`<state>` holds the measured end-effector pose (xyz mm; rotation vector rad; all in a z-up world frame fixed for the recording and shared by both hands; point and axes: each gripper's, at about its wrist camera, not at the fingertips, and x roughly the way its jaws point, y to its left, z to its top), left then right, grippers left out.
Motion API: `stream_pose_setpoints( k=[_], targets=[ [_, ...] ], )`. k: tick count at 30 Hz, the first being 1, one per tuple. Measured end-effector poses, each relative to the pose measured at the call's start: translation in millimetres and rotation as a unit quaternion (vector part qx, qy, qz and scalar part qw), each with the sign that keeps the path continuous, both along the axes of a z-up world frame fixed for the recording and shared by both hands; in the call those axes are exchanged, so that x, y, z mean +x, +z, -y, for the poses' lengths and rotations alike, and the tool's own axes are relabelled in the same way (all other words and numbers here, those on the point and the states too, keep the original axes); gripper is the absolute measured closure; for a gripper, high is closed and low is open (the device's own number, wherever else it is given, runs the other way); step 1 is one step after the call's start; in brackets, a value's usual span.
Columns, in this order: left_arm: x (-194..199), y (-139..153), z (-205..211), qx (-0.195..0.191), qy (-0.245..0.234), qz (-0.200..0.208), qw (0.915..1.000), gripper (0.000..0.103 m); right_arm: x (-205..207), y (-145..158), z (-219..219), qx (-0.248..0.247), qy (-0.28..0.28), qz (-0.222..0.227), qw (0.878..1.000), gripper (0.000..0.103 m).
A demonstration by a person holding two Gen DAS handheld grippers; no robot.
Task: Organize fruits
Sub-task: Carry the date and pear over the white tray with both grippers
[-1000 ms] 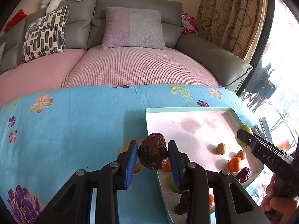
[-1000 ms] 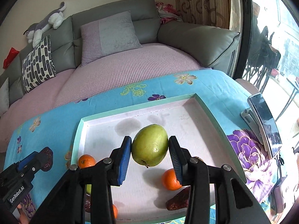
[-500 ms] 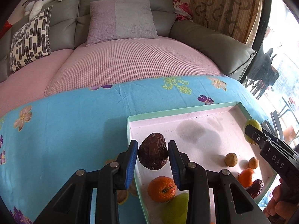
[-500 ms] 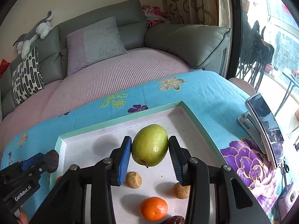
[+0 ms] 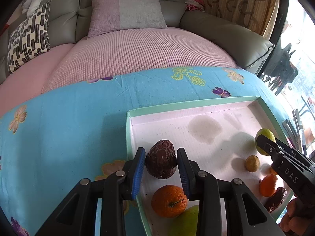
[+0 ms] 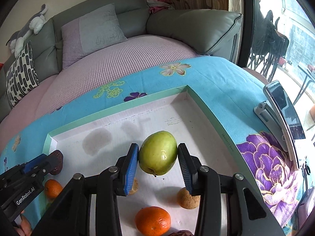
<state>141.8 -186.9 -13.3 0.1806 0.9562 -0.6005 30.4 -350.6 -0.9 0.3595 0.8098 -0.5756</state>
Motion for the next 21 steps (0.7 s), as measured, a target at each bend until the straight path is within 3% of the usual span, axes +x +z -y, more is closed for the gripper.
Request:
stream_pose_setpoints(
  k=[21],
  targets=[
    [-5.9, 8.0, -6.1, 0.009, 0.015, -0.002, 0.9998, 0.065, 7.2, -5.5, -6.0, -0.005, 0.009, -0.036, 0.999, 0.059]
  ],
)
